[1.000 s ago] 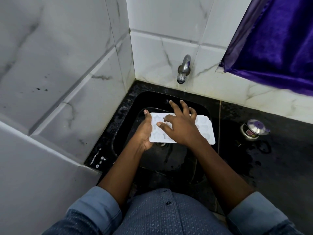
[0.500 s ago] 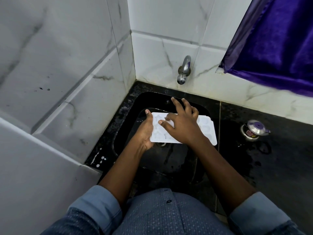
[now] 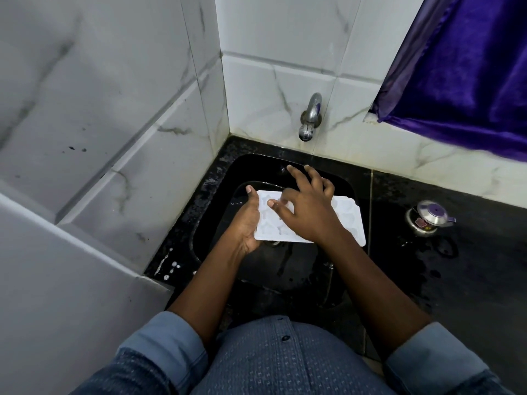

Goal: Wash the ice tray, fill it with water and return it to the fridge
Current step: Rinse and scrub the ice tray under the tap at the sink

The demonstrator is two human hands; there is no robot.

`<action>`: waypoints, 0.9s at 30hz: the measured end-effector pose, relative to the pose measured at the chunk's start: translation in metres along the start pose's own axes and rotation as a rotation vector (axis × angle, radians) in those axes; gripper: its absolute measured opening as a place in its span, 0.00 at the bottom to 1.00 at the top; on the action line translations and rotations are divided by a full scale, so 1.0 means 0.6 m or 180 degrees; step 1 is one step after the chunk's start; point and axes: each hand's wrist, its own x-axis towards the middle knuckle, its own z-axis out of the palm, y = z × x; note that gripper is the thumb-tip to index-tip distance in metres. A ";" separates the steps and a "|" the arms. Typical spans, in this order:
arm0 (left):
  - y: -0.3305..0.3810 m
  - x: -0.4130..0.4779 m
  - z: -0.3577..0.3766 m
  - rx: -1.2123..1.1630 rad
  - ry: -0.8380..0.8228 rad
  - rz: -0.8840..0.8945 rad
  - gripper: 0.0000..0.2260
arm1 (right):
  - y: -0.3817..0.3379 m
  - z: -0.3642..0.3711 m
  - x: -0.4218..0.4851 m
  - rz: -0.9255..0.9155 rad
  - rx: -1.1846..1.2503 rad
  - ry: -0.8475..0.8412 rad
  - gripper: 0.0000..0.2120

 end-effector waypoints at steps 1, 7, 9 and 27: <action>-0.003 0.002 -0.003 -0.0019 -0.0038 -0.0023 0.48 | 0.000 0.000 0.000 0.0032 0.0010 -0.0025 0.26; -0.002 -0.001 0.003 0.0107 0.0049 -0.0042 0.45 | 0.002 0.007 -0.001 0.0005 -0.0009 -0.0050 0.27; 0.000 -0.003 0.004 0.0083 0.0035 0.0000 0.44 | 0.000 0.008 -0.001 0.0009 0.0073 0.0086 0.26; -0.001 -0.003 0.012 -0.0117 -0.0036 -0.0077 0.43 | -0.010 0.009 0.000 -0.0114 0.0007 0.0079 0.19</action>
